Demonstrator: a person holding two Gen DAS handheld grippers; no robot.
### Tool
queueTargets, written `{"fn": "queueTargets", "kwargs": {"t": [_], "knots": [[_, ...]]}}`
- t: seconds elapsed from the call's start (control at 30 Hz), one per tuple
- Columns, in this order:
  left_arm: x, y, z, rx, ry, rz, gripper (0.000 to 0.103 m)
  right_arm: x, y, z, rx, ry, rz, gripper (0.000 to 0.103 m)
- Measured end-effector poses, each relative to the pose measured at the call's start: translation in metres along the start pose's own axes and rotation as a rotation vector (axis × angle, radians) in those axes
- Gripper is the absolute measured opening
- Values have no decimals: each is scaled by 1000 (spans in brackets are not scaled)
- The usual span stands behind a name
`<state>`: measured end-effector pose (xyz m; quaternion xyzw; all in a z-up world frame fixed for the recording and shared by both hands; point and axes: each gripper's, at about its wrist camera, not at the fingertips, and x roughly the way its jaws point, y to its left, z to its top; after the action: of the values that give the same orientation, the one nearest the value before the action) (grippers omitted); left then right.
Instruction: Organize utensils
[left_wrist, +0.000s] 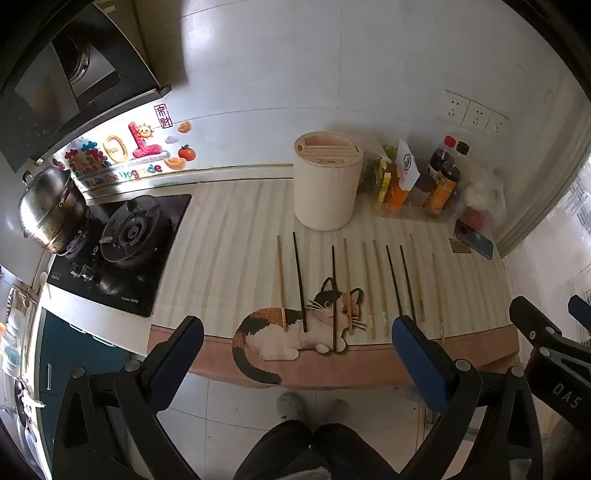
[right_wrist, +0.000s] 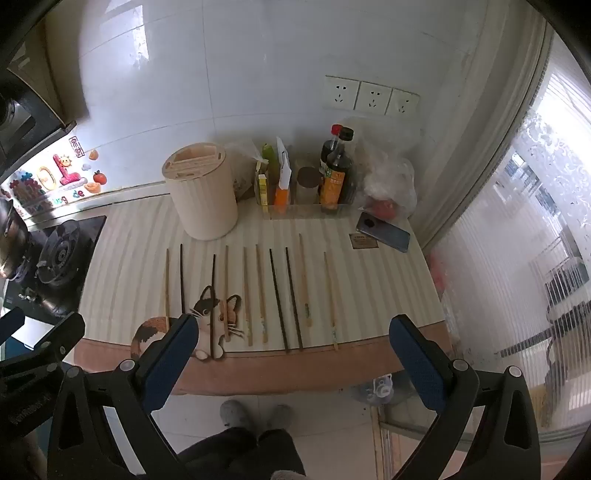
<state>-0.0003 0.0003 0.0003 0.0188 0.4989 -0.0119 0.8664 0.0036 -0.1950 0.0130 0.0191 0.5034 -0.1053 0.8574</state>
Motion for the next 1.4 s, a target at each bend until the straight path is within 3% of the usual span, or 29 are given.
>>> {"fn": "queueTargets", "kwargs": {"t": [1.4], "knots": [[-8, -2, -1, 9, -7, -1, 103, -19, -8, 4, -2, -19, -1, 103]]}}
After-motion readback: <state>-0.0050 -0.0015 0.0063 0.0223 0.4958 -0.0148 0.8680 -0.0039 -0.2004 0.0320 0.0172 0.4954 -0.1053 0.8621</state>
